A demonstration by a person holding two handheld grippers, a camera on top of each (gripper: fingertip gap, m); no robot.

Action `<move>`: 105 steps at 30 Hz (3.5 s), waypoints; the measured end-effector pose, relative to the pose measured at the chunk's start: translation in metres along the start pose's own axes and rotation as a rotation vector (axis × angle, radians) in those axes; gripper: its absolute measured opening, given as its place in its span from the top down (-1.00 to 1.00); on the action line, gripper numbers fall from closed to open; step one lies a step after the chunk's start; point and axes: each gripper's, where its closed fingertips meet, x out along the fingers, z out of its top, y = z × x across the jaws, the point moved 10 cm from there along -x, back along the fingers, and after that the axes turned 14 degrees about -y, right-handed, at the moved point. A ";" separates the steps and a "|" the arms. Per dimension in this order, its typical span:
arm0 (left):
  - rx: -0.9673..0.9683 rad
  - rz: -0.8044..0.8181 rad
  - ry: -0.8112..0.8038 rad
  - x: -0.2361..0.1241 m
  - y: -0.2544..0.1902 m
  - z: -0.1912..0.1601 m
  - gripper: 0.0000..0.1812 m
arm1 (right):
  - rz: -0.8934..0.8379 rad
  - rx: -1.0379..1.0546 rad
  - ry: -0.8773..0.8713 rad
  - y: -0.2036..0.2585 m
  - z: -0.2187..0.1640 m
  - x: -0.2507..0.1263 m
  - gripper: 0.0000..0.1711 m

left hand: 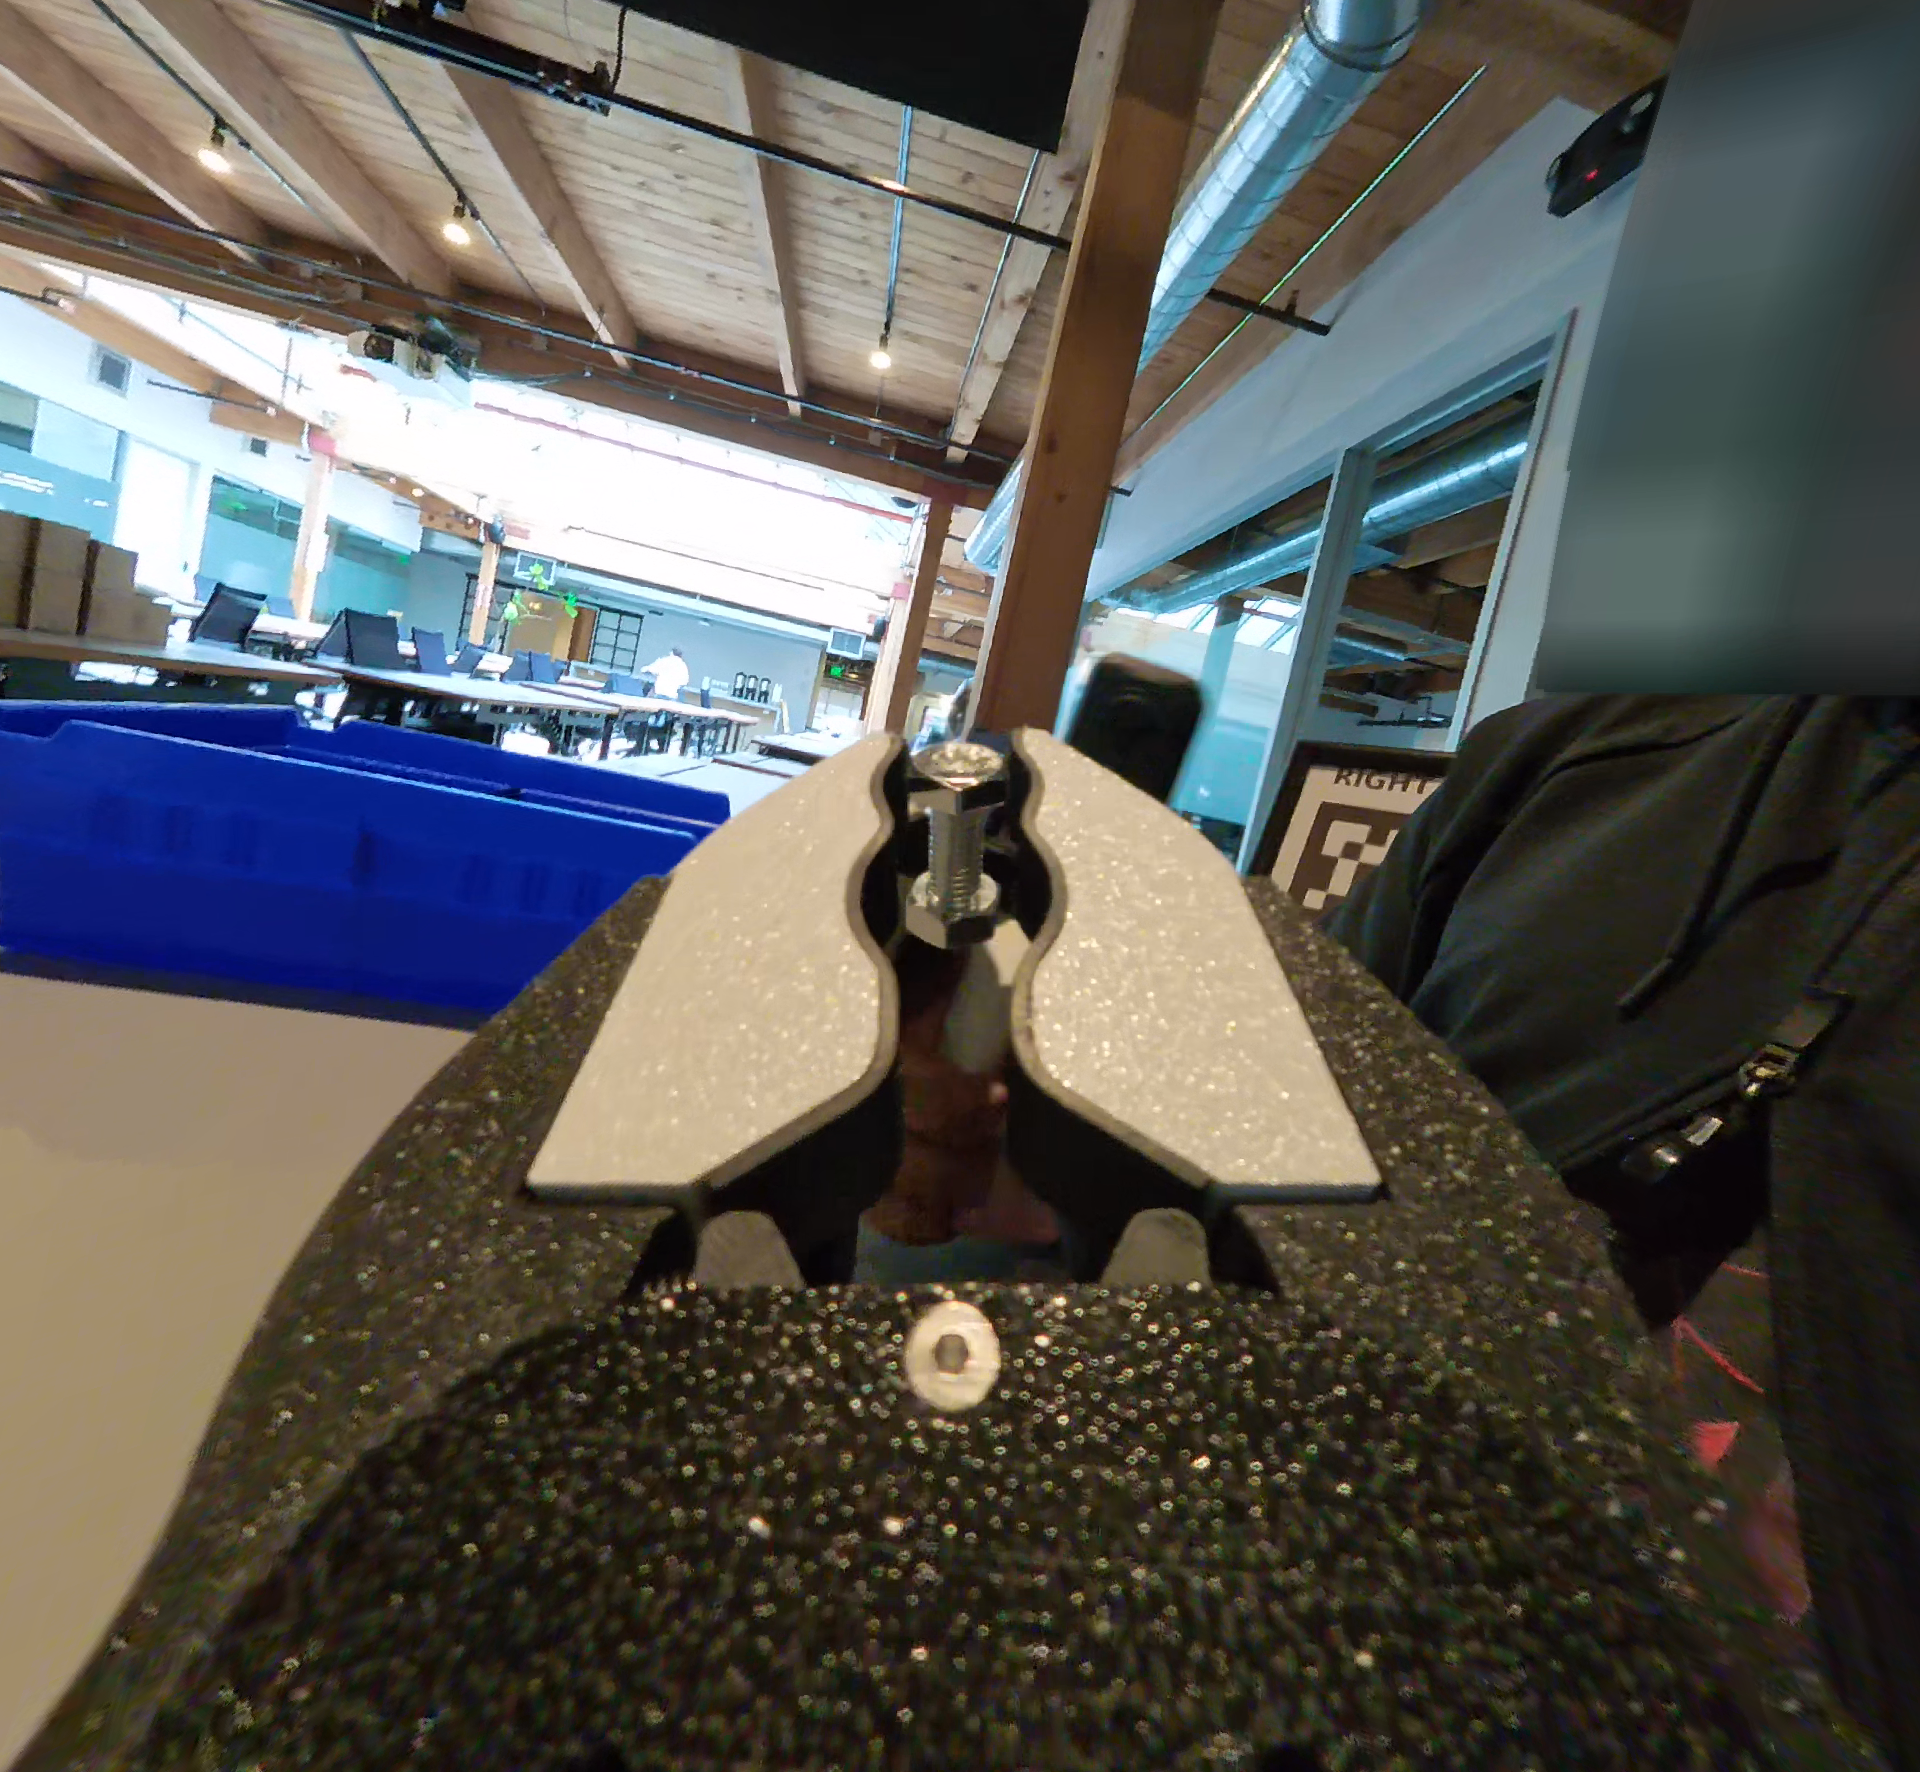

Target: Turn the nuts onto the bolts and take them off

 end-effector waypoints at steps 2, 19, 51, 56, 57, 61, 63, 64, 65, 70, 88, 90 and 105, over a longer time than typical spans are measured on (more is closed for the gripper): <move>-0.006 -0.024 -0.020 0.000 -0.001 0.001 0.82 | 0.076 0.236 -0.040 -0.010 -0.004 -0.001 0.60; -0.215 -0.034 -0.099 -0.006 0.010 -0.003 0.82 | 0.028 0.220 0.096 -0.010 -0.016 0.005 0.64; -0.207 0.057 -0.221 0.000 0.010 -0.022 0.82 | -0.086 -0.302 0.132 0.014 -0.004 0.006 0.55; -0.208 0.055 -0.224 0.001 0.009 -0.023 0.82 | -0.123 -0.275 0.108 0.010 -0.001 0.003 0.62; -0.208 0.055 -0.224 0.001 0.009 -0.023 0.82 | -0.125 -0.269 0.105 0.009 0.000 0.002 0.66; -0.214 0.050 -0.224 0.001 0.010 -0.023 0.81 | -0.115 -0.299 0.109 0.011 0.001 0.001 0.77; -0.221 0.030 -0.224 0.002 0.009 -0.023 0.81 | -0.112 -0.328 0.098 0.013 0.004 0.000 0.77; -0.223 0.022 -0.223 0.002 0.008 -0.023 0.81 | -0.107 -0.336 0.094 0.014 0.005 0.000 0.77; -0.224 0.017 -0.220 0.003 0.008 -0.023 0.81 | -0.101 -0.338 0.092 0.014 0.005 -0.001 0.77; -0.234 0.014 -0.152 0.002 0.009 -0.021 0.81 | -0.045 -0.347 0.107 0.010 0.010 -0.004 0.78; -0.087 -0.140 0.438 -0.013 -0.007 -0.003 0.67 | 0.400 -0.194 0.131 0.003 0.009 -0.012 0.79; -0.101 -0.159 0.437 -0.012 -0.008 -0.003 0.68 | 0.402 -0.191 0.132 0.003 0.009 -0.012 0.79; 0.143 -0.098 0.418 -0.007 -0.013 0.004 0.81 | 0.371 0.023 0.139 -0.008 0.003 -0.008 0.66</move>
